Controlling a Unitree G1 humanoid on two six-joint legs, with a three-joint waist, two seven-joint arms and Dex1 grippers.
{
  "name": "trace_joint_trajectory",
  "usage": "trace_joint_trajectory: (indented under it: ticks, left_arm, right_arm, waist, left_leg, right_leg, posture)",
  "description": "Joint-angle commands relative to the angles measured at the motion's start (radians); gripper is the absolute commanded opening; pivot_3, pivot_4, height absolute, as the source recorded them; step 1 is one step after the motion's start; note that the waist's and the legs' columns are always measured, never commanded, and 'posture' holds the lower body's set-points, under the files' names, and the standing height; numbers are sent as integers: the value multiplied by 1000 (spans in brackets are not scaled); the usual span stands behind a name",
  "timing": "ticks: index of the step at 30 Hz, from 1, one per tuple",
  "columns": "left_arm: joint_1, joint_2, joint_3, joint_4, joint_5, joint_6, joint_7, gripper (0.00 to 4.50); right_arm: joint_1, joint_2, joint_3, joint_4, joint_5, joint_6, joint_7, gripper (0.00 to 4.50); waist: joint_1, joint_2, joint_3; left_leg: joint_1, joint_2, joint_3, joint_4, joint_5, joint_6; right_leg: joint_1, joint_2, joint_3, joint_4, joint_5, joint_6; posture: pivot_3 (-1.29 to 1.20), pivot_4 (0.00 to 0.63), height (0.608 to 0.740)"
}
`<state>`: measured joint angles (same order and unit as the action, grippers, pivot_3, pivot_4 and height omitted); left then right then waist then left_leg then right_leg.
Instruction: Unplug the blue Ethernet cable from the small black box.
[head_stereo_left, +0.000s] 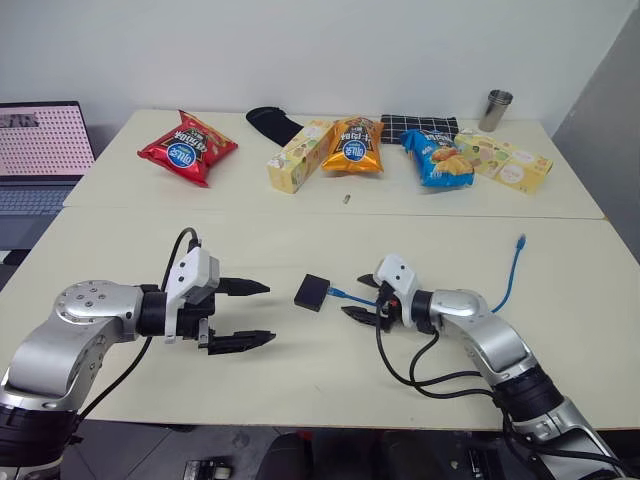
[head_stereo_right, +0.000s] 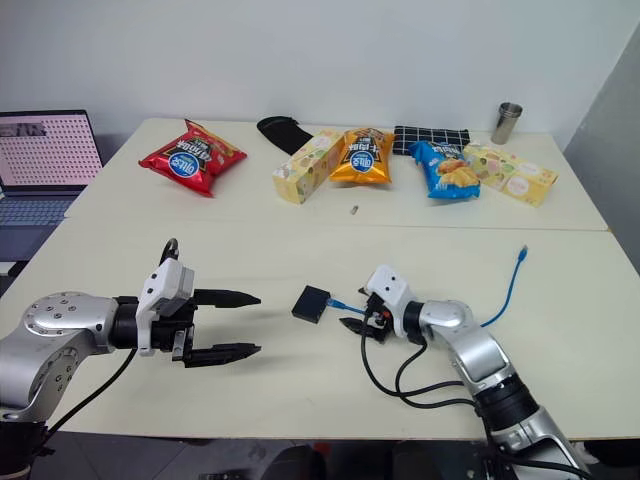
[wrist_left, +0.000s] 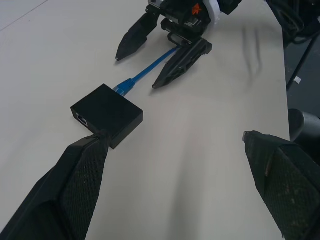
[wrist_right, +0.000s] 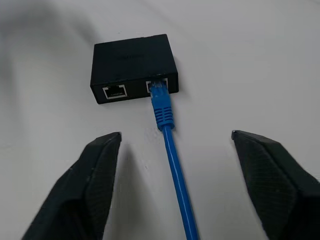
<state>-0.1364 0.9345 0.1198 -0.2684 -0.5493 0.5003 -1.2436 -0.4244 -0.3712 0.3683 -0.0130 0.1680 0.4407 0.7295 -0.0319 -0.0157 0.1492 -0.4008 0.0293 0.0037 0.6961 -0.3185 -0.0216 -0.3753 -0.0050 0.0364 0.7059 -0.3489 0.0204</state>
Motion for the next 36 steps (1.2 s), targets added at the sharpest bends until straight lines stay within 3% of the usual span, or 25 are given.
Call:
trace_joint_trajectory:
  ticks: [1,12,22,27,34,36]
  left_arm:
    - [3,-6,7,-23,-14,8,14,4500]
    - [-28,-41,-7,25,-35,51,25,4500]
    - [-119,-174,-1,135,-179,320,136,4500]
    - [-165,-252,2,147,-250,417,191,4500]
    - [-206,-322,28,173,-302,460,237,4500]
    - [-213,-323,37,187,-316,467,232,4145]
  right_arm:
    - [-23,18,16,-6,-33,-47,11,2771]
    - [-39,-27,44,-29,-136,-151,54,134]
    - [-74,-174,38,-127,-298,-528,72,75]
    - [-96,-184,25,-125,-344,-717,45,72]
    - [-106,-176,-9,-118,-347,-813,13,71]
    - [-104,-179,-20,-114,-352,-836,5,71]
  waist:
    - [0,0,0]
    - [2,0,0]
    - [0,0,0]
    - [0,0,0]
    - [0,-1,0]
    - [0,-1,0]
  left_leg:
    - [0,0,0,0,0,0]
    - [0,0,0,0,0,0]
    - [0,0,-1,1,0,0]
    - [0,0,-1,1,0,0]
    - [0,0,-1,2,0,0]
    - [0,0,-1,2,0,0]
  right_leg:
    - [0,0,0,0,0,0]
    - [0,0,0,2,0,0]
    - [-2,0,-1,5,0,0]
    - [-2,0,-1,6,0,0]
    - [-2,0,-1,6,0,0]
    - [-2,0,-1,6,0,0]
  posture:
    - [0,150,740]
    - [0,150,740]
    - [0,150,740]
    - [0,150,740]
    - [0,150,740]
    - [0,150,740]
